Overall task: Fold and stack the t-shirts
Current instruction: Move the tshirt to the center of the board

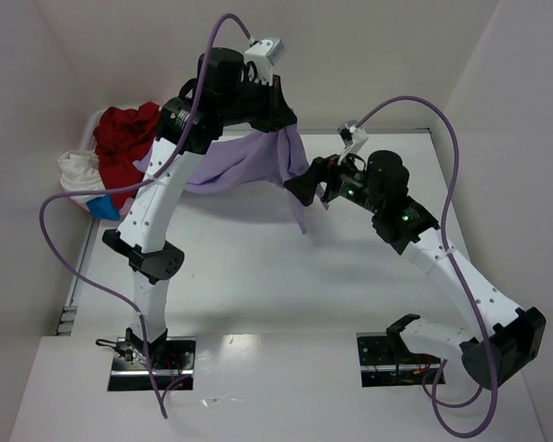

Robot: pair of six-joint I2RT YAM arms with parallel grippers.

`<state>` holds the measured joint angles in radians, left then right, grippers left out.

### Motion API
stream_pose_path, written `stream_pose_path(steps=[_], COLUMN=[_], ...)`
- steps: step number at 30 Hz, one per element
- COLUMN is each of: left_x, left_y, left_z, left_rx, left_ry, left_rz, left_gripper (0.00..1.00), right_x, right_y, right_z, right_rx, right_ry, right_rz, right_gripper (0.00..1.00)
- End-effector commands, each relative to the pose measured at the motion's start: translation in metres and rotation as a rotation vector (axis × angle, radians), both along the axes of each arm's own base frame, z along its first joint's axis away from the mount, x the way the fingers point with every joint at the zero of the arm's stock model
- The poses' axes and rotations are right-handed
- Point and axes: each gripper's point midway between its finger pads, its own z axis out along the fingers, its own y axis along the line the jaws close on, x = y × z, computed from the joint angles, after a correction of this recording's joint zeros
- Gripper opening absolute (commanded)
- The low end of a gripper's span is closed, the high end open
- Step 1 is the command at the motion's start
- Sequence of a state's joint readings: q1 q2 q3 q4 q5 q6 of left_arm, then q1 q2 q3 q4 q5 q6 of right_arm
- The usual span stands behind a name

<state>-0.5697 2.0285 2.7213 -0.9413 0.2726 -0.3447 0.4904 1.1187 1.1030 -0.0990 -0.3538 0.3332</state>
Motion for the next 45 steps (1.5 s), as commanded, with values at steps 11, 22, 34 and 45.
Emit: stream_pose_path(steps=[11, 22, 34, 45], left_x=[-0.009, -0.028, -0.027, -0.079], left_y=[0.013, 0.012, 0.063, 0.044], left_z=[0.003, 0.005, -0.030, -0.055], left_rx=[0.048, 0.052, 0.251, 0.065], left_ry=[-0.018, -0.015, -0.013, -0.092], left_rz=[0.037, -0.021, 0.159, -0.062], left_gripper=[0.03, 0.04, 0.29, 0.98], right_x=[0.057, 0.068, 0.062, 0.034], right_y=[-0.028, 0.004, -0.046, -0.048], right_z=[0.005, 0.001, 0.068, 0.112], right_rx=[-0.088, -0.039, -0.105, -0.051], right_ry=[-0.122, -0.135, -0.276, -0.318], right_rz=[-0.328, -0.210, -0.410, -0.361], right_gripper=[0.89, 0.30, 0.00, 0.00])
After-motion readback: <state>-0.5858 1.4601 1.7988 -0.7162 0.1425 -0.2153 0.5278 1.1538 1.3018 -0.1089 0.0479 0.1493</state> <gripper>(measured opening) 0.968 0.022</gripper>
